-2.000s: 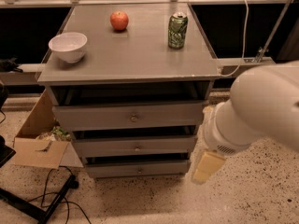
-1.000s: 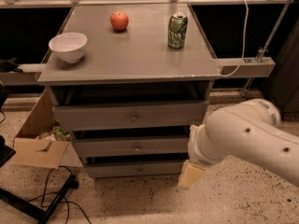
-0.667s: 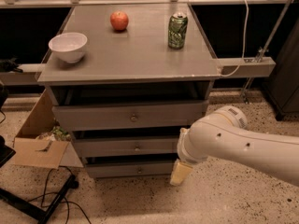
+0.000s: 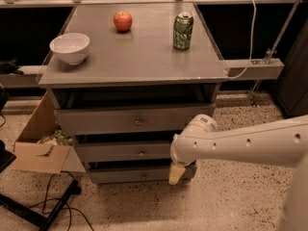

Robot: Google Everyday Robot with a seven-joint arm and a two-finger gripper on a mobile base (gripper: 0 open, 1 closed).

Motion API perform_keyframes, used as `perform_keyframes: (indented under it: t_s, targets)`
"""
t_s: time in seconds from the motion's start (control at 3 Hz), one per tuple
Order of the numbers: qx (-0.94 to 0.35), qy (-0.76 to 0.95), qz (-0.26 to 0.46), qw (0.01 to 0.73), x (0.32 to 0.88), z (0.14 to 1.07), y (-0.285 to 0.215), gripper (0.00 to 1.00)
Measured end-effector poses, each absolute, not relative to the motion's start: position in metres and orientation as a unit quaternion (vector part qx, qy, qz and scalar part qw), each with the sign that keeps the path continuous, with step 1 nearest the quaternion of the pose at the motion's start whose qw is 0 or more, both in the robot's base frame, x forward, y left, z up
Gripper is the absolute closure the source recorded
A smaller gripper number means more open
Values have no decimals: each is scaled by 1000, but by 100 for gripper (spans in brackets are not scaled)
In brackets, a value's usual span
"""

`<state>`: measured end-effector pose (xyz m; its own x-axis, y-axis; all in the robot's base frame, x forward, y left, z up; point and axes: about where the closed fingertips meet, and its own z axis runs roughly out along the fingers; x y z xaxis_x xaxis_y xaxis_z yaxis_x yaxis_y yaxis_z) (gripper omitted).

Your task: Open middle drawer

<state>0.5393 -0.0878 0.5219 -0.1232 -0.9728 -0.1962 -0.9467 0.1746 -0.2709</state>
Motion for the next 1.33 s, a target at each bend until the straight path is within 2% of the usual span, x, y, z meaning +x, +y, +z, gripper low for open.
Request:
perform_keyframes:
  t_s: [0.33,1.33]
  targets:
    - [-658,736,-49,153,576,480,-95,0]
    - [-693,706,-68,133,597,435,-90,0]
